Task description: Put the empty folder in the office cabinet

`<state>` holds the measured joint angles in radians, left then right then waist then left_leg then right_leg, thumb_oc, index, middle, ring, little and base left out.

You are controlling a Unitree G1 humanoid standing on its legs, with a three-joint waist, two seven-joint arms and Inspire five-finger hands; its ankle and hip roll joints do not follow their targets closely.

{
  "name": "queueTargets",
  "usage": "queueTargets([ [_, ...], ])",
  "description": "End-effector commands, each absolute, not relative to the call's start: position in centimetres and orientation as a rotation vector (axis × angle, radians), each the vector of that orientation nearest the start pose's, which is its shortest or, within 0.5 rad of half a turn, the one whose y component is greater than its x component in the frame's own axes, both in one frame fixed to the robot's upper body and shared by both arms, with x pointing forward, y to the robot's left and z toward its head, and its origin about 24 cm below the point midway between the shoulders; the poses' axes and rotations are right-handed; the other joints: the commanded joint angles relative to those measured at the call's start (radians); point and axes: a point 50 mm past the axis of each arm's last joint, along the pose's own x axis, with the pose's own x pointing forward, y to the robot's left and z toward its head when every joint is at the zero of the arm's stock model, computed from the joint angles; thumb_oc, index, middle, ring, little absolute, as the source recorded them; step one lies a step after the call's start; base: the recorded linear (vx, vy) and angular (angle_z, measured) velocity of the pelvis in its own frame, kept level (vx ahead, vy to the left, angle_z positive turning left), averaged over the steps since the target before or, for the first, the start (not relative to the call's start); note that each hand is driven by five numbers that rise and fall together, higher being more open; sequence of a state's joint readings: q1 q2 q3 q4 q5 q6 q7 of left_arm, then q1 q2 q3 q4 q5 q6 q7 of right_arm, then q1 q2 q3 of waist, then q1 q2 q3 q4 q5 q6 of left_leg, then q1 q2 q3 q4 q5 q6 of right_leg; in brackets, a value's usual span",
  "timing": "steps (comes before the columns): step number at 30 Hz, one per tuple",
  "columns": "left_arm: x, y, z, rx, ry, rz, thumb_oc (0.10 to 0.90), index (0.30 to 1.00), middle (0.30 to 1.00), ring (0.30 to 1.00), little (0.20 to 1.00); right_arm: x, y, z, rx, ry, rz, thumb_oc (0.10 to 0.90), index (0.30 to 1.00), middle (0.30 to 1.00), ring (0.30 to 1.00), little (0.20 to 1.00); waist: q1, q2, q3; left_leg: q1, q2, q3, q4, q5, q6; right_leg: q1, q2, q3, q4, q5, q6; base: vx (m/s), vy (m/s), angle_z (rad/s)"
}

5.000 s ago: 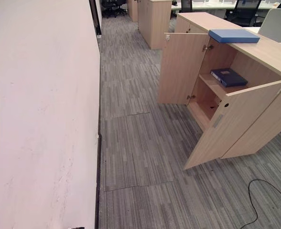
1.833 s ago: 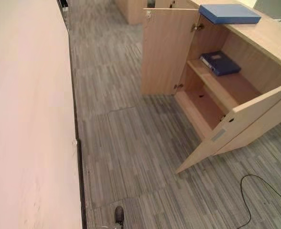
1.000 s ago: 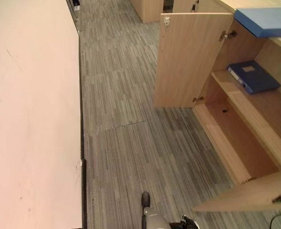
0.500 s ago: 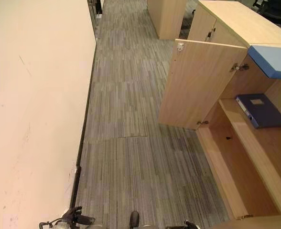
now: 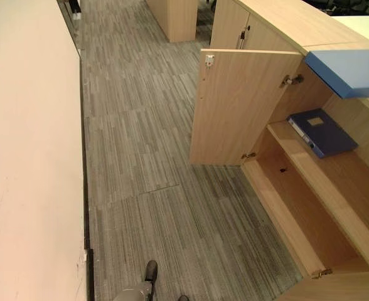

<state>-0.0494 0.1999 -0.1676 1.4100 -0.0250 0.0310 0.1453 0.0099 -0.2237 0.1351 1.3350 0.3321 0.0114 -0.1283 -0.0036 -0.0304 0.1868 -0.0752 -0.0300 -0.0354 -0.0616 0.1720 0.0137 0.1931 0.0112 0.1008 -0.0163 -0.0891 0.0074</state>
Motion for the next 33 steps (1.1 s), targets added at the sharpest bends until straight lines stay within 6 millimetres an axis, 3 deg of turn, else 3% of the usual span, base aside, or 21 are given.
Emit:
queueTargets([
  [1,7.1,23.7,-16.6,0.433,1.335,0.138,0.800,0.900,0.900,0.900,0.900,5.5,-24.9,-16.5,-0.099,1.316,-0.374,0.800,0.900,0.900,0.900,0.900,0.022,0.001,-0.092,-0.108,-0.023,0.040,0.175,-0.191,0.022,-0.097,-0.106,0.032,0.220,-0.021,0.104,0.13,0.175,-0.62],
  [2,7.1,23.7,-16.6,0.433,1.335,0.138,0.800,0.900,0.900,0.900,0.900,5.5,-24.9,-16.5,-0.099,1.316,-0.374,0.800,0.900,0.900,0.900,0.900,0.023,0.003,-0.094,-0.110,-0.021,0.041,0.174,-0.190,0.021,-0.100,-0.104,0.033,0.220,-0.019,0.103,0.16,0.241,-0.74],
  [3,7.2,23.7,-16.6,0.434,1.333,0.138,0.800,0.900,0.900,0.900,0.900,6.2,-24.9,-16.4,-0.097,1.298,-0.371,0.800,0.900,0.900,0.900,0.900,0.015,0.013,-0.081,-0.065,-0.035,0.063,0.166,-0.212,0.045,-0.176,-0.138,0.026,0.355,0.070,0.126,0.08,0.149,-0.69],
  [4,7.2,23.6,-16.6,0.434,1.333,0.138,0.800,0.900,0.900,0.900,0.900,6.2,-24.9,-16.4,-0.097,1.297,-0.371,0.800,0.900,0.900,0.900,0.900,0.017,0.014,-0.083,-0.067,-0.033,0.064,0.166,-0.211,0.045,-0.180,-0.136,0.027,0.355,0.072,0.125,0.12,0.228,-0.71],
  [5,7.2,23.7,-16.6,0.436,1.333,0.139,0.800,0.900,0.900,0.900,0.900,6.5,-24.9,-16.3,-0.097,1.287,-0.372,0.800,0.900,0.900,0.900,0.900,0.012,0.021,-0.074,-0.044,-0.035,0.077,0.157,-0.218,0.056,-0.214,-0.155,0.007,0.419,0.115,0.122,0.12,0.266,-0.58],
  [6,7.0,23.7,-16.6,0.438,1.342,0.134,0.800,0.900,0.900,0.900,0.900,7.0,-24.7,-16.3,-0.097,1.265,-0.370,0.800,0.900,0.900,0.900,0.900,0.007,0.043,-0.059,0.009,-0.033,0.107,0.125,-0.229,0.066,-0.269,-0.201,-0.082,0.507,0.140,0.092,0.17,0.343,-0.53],
  [7,6.8,23.8,-16.6,0.439,1.348,0.137,0.800,0.900,0.900,0.900,0.900,7.1,-24.5,-16.3,-0.096,1.257,-0.365,0.800,0.900,0.900,0.900,0.900,0.005,0.053,-0.053,0.039,-0.033,0.124,0.100,-0.237,0.066,-0.290,-0.233,-0.145,0.520,0.139,0.084,0.17,0.288,-0.38],
  [10,7.0,24.2,-16.5,0.445,1.345,0.141,0.800,0.900,0.900,0.900,0.900,7.5,-24.4,-16.2,-0.105,1.242,-0.356,0.800,0.900,0.900,0.900,0.900,-0.011,0.065,-0.040,0.079,-0.023,0.140,0.073,-0.248,0.059,-0.336,-0.228,-0.251,0.443,0.098,0.079,0.14,0.056,-0.67],
  [12,6.8,24.2,-16.6,0.447,1.355,0.142,0.800,0.900,0.900,0.900,0.900,8.0,-24.3,-16.1,-0.109,1.225,-0.347,0.800,0.900,0.900,0.900,0.900,-0.021,0.059,-0.025,0.115,-0.025,0.157,0.064,-0.276,0.046,-0.364,-0.223,-0.313,0.334,0.080,0.104,0.17,-0.020,-0.18],
  [13,6.8,24.2,-16.6,0.447,1.354,0.142,0.800,0.900,0.900,0.900,0.900,8.1,-24.3,-16.1,-0.109,1.224,-0.347,0.800,0.900,0.900,0.900,0.900,-0.021,0.061,-0.023,0.109,-0.021,0.163,0.066,-0.267,0.048,-0.361,-0.219,-0.323,0.318,0.097,0.096,0.25,-0.060,-0.03],
  [14,6.6,24.3,-16.6,0.446,1.362,0.147,0.800,0.900,0.900,0.900,0.900,8.6,-24.1,-16.0,-0.116,1.205,-0.334,0.800,0.900,0.900,0.900,0.900,-0.025,0.051,-0.017,0.145,-0.025,0.183,0.056,-0.294,0.035,-0.379,-0.220,-0.374,0.196,0.121,0.131,0.20,-0.082,-0.10],
  [18,6.4,24.6,-16.5,0.439,1.370,0.169,0.800,0.900,0.900,0.900,0.900,9.7,-23.9,-15.8,-0.128,1.174,-0.317,0.800,0.900,0.900,0.900,0.900,-0.030,0.038,-0.006,0.200,-0.010,0.225,0.039,-0.322,0.011,-0.422,-0.197,-0.450,-0.029,0.218,0.178,0.25,-0.125,-0.51],
  [22,6.4,24.9,-16.4,0.435,1.367,0.195,0.800,0.900,0.900,0.900,0.900,9.6,-24.0,-15.8,-0.125,1.174,-0.325,0.800,0.900,0.900,0.900,0.900,-0.026,0.035,0.000,0.245,0.008,0.246,0.033,-0.350,-0.008,-0.439,-0.214,-0.497,-0.064,0.250,0.201,0.26,-0.174,-0.10],
  [24,6.5,25.1,-16.4,0.436,1.367,0.203,0.800,0.900,0.900,0.900,0.900,8.7,-24.1,-16.0,-0.125,1.203,-0.338,0.800,0.900,0.900,0.900,0.900,-0.021,0.017,-0.017,0.297,0.006,0.263,0.003,-0.369,-0.022,-0.395,-0.241,-0.585,-0.051,0.277,0.198,0.34,-0.224,-0.02],
  [25,6.5,25.1,-16.4,0.436,1.367,0.203,0.800,0.900,0.900,0.900,0.900,8.7,-24.1,-16.0,-0.125,1.203,-0.338,0.800,0.900,0.900,0.900,0.900,-0.023,0.017,-0.017,0.298,0.006,0.261,0.002,-0.369,-0.022,-0.394,-0.242,-0.587,-0.050,0.277,0.198,0.34,-0.254,-0.08],
  [27,6.6,24.9,-16.4,0.417,1.364,0.215,0.800,0.900,0.900,0.900,0.900,8.2,-24.8,-16.0,-0.132,1.221,-0.358,0.800,0.900,0.900,0.900,0.900,-0.036,0.029,-0.027,0.338,0.054,0.261,-0.011,-0.383,-0.036,-0.441,-0.256,-0.594,0.116,0.225,0.173,0.41,-0.309,0.00],
  [29,6.5,24.7,-16.5,0.419,1.367,0.206,0.800,0.900,0.900,0.900,0.900,8.1,-25.0,-15.9,-0.134,1.223,-0.365,0.800,0.900,0.900,0.900,0.900,-0.042,0.033,-0.033,0.350,0.078,0.267,-0.005,-0.392,-0.048,-0.450,-0.255,-0.607,0.166,0.195,0.162,0.31,-0.286,0.20],
  [30,6.7,24.4,-16.5,0.421,1.365,0.189,0.800,0.900,0.900,0.900,0.900,7.8,-25.2,-15.9,-0.123,1.228,-0.385,0.800,0.900,0.900,0.900,0.900,-0.057,0.038,-0.036,0.349,0.123,0.277,0.018,-0.390,-0.069,-0.446,-0.247,-0.605,0.213,0.148,0.140,0.31,-0.364,0.12],
  [31,7.4,24.2,-16.5,0.433,1.344,0.172,0.800,0.900,0.900,0.900,0.900,7.9,-25.4,-15.8,-0.117,1.218,-0.400,0.800,0.900,0.900,0.900,0.900,-0.069,0.039,-0.038,0.343,0.151,0.285,0.040,-0.355,-0.089,-0.446,-0.233,-0.608,0.225,0.128,0.129,0.31,-0.369,0.12],
  [32,7.4,24.2,-16.5,0.433,1.344,0.172,0.800,0.900,0.900,0.900,0.900,7.9,-25.4,-15.8,-0.118,1.217,-0.400,0.800,0.900,0.900,0.900,0.900,-0.070,0.040,-0.039,0.343,0.153,0.284,0.040,-0.354,-0.091,-0.446,-0.231,-0.610,0.225,0.126,0.128,0.25,-0.351,0.11],
  [33,8.4,24.1,-16.3,0.444,1.309,0.160,0.800,0.900,0.900,0.900,0.900,8.0,-26.0,-15.7,-0.118,1.209,-0.424,0.800,0.900,0.900,0.900,0.900,-0.079,0.044,-0.046,0.331,0.184,0.287,0.065,-0.295,-0.111,-0.438,-0.205,-0.602,0.218,0.105,0.110,0.14,-0.190,0.04],
])
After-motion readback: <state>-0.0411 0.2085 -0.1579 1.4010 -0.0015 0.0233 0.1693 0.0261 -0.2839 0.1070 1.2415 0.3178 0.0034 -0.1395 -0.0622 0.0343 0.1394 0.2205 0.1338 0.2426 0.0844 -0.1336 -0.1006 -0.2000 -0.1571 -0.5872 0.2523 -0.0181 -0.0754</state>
